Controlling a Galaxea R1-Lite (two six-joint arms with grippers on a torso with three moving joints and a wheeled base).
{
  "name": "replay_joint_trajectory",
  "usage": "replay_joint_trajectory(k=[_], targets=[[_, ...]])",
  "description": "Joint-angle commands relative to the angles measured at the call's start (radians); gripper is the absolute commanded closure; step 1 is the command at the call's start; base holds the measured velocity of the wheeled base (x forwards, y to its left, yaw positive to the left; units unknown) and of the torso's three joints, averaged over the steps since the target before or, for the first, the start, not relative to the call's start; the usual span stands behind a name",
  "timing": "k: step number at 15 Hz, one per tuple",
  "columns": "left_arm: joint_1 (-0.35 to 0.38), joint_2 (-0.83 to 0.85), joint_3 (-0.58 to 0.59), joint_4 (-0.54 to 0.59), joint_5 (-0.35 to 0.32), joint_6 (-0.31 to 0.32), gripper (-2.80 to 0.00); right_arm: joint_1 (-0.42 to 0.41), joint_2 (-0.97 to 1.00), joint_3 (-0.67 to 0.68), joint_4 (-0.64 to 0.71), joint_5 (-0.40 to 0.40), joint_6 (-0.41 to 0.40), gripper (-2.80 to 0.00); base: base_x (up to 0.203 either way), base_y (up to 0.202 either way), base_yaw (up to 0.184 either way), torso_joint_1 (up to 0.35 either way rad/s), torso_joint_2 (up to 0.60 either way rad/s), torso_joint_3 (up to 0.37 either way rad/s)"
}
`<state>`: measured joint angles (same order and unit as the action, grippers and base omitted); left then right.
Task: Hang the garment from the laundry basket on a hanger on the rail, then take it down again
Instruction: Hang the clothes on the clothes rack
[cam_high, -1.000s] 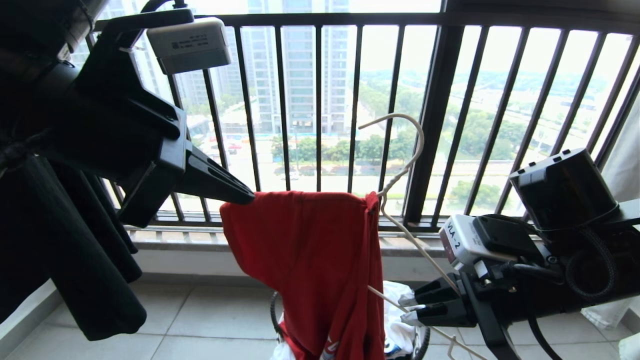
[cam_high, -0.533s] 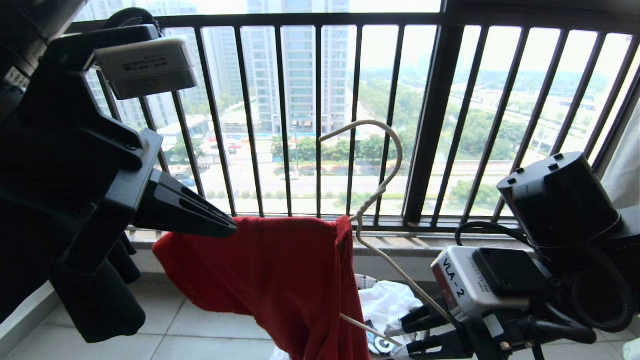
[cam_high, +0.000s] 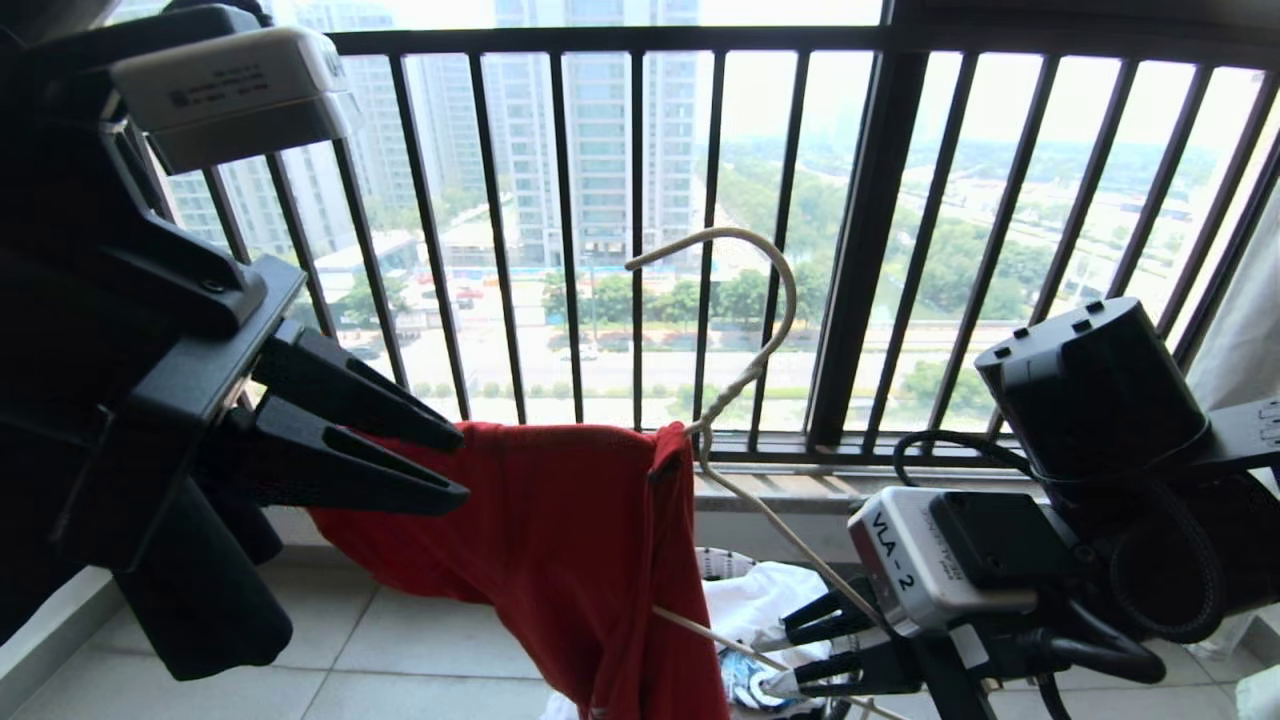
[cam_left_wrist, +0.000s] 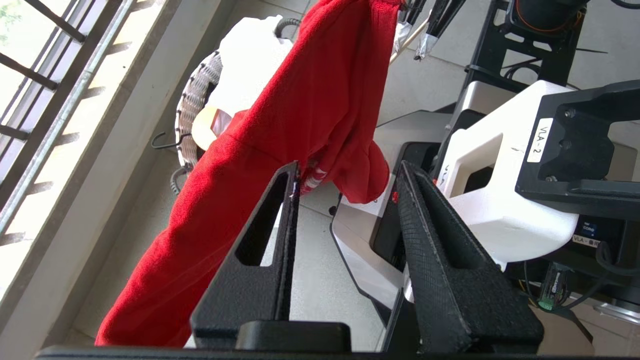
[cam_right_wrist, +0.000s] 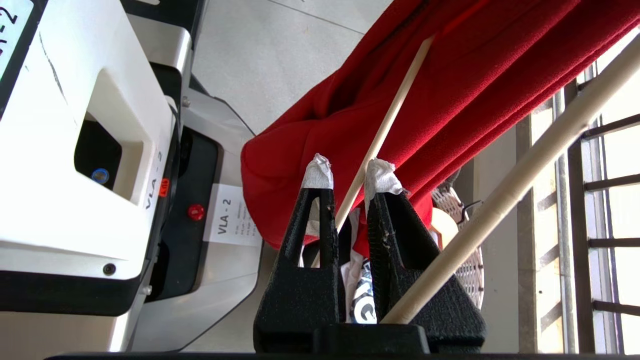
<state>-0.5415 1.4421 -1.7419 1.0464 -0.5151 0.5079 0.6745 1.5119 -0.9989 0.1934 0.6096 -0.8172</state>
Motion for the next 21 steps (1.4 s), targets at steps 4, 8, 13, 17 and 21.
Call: replay_joint_trajectory(k=[4,8,13,17,21], targets=[[0.035,0.076,-0.023,-0.039,-0.122,0.003,-2.8,-0.01,-0.032,0.044,-0.004,0.027,-0.003,0.0,0.0,0.0,0.0,0.0,0.0,0.0],[0.034,0.15,-0.051,-0.045,-0.129,0.003,-2.8,-0.01,-0.042,0.043,-0.014,0.029,-0.003,0.0,0.0,0.0,0.0,0.0,0.0,0.0],[0.034,0.205,-0.059,-0.046,-0.178,0.002,-2.8,-0.011,-0.041,0.043,-0.054,0.036,-0.003,0.0,0.0,0.0,0.0,0.0,0.0,0.0],[0.032,0.268,-0.103,-0.052,-0.189,0.0,-2.8,-0.029,-0.052,0.046,-0.055,0.058,-0.002,0.0,0.0,0.0,0.0,0.0,0.0,0.0],[0.008,0.291,-0.132,-0.052,-0.195,-0.015,-2.8,-0.047,-0.054,0.056,-0.079,0.067,-0.003,0.0,0.0,0.0,0.0,0.0,0.0,0.0]])
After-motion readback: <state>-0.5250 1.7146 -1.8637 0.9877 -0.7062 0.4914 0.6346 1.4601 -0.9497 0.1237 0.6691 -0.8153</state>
